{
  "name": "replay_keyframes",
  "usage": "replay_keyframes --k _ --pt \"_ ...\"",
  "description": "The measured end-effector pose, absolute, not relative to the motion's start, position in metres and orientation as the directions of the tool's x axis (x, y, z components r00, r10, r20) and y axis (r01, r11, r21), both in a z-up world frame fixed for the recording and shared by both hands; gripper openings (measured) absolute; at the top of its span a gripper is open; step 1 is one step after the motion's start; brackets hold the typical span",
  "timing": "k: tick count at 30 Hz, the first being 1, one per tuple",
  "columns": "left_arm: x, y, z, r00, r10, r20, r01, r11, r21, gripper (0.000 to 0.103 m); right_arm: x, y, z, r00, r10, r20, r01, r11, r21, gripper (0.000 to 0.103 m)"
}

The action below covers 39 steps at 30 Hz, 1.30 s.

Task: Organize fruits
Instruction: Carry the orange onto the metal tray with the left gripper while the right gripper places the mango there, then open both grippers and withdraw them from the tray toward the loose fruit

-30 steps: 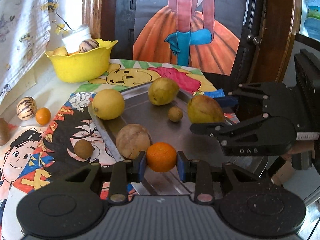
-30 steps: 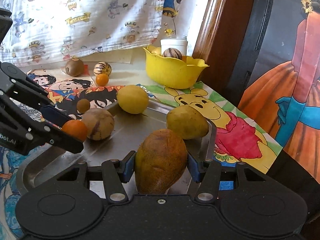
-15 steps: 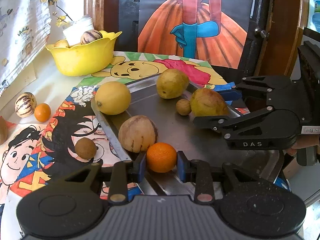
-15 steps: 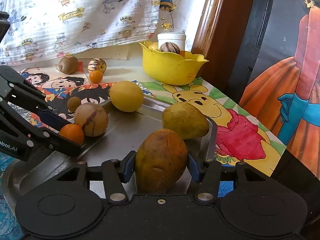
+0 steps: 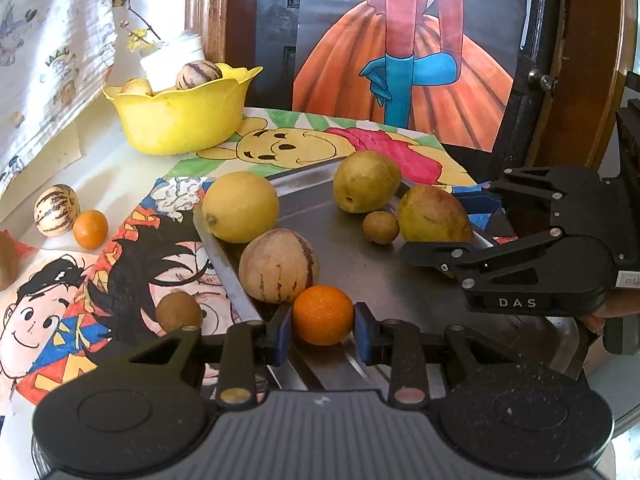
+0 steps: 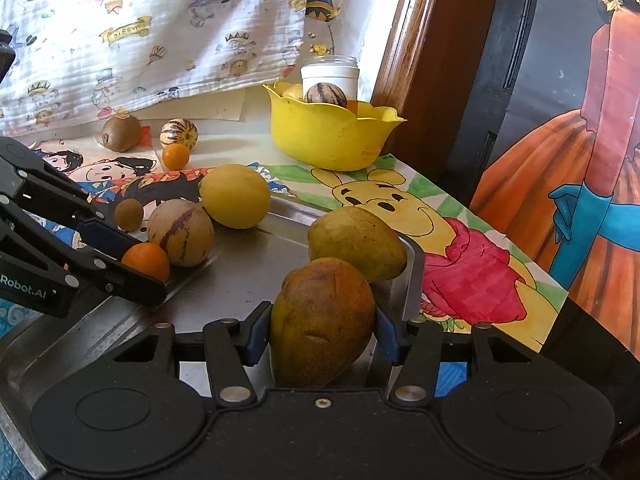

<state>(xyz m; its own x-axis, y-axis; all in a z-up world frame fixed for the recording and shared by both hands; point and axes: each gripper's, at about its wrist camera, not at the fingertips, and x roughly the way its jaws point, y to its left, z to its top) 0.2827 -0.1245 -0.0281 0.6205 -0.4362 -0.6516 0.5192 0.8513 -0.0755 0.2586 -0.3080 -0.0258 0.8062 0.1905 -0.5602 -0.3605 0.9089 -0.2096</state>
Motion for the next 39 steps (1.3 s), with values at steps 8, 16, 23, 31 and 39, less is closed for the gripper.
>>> replay_keyframes --k 8,16,23,31,39 --pt "0.281 -0.123 -0.027 0.618 -0.435 -0.655 0.504 0.858 -0.095 0.036 0.258 -0.31 -0.026 0.803 0.197 -0.562 -0.357 0.914 -0.191 0.056" --pt "0.265 -0.116 -0.014 0.639 -0.435 -0.634 0.478 0.871 -0.115 0.061 0.243 -0.316 -0.01 0.82 0.226 -0.525 -0.34 0.931 -0.131 0.066" --pt "0.233 -0.083 0.013 0.707 -0.396 -0.587 0.375 0.912 -0.164 0.085 0.204 -0.324 0.023 0.862 0.219 -0.458 -0.293 0.951 -0.097 0.088" --pt "0.163 -0.036 0.053 0.814 -0.287 -0.505 0.221 0.957 -0.187 0.103 0.128 -0.316 0.076 0.897 0.241 -0.371 -0.29 0.953 -0.083 0.102" --pt "0.099 0.005 0.06 0.831 -0.195 -0.52 0.113 0.976 -0.186 0.103 0.05 -0.284 0.096 0.885 0.302 -0.355 -0.344 0.937 -0.062 0.102"
